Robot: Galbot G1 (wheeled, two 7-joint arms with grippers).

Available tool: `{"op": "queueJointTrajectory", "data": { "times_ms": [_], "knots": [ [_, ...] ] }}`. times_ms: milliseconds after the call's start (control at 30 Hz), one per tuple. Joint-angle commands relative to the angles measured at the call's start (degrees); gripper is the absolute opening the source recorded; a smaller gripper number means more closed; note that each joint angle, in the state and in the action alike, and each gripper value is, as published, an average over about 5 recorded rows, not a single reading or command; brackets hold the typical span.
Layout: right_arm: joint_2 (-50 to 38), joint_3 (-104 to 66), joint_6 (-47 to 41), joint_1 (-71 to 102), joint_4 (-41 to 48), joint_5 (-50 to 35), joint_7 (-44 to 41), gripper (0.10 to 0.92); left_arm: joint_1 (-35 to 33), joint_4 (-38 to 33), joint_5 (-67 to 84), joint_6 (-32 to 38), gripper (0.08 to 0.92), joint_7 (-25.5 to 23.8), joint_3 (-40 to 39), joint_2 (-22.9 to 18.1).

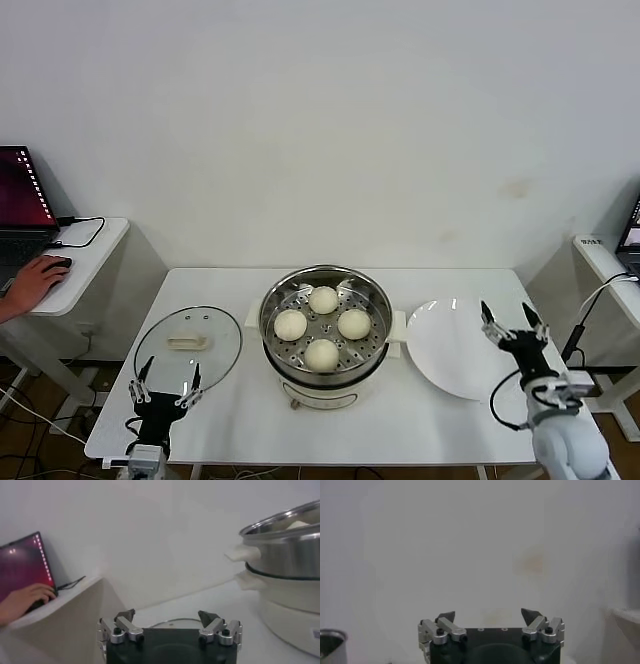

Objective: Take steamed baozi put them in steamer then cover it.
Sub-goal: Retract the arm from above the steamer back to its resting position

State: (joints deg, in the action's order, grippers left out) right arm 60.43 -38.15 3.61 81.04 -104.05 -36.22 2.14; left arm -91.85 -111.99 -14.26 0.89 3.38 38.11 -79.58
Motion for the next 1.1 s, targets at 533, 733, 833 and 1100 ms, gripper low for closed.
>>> {"op": "queueJointTrajectory", "data": {
  "times_ms": [533,733,833,1100],
  "knots": [
    [3.5,-3.0,1.5,7.0,-2.0,1.8,0.1,0.823,14.8,24.0,-66.2,3.5,0.823,14.1,-3.8,7.8],
    [3.9,-3.4,1.8,7.6,-2.2,2.0,-0.3,0.823,18.5,28.6,-67.1,4.0,0.823,13.9,-3.0,8.6],
    [4.0,-3.8,2.0,7.8,-2.0,2.0,-0.4,0.823,19.4,29.2,-67.8,3.6,0.823,12.5,-2.7,9.1],
    [4.2,-4.3,2.4,7.7,-1.3,2.0,-0.5,0.823,20.8,31.0,-68.9,3.4,0.823,8.7,-3.2,9.7]
  ]
}}
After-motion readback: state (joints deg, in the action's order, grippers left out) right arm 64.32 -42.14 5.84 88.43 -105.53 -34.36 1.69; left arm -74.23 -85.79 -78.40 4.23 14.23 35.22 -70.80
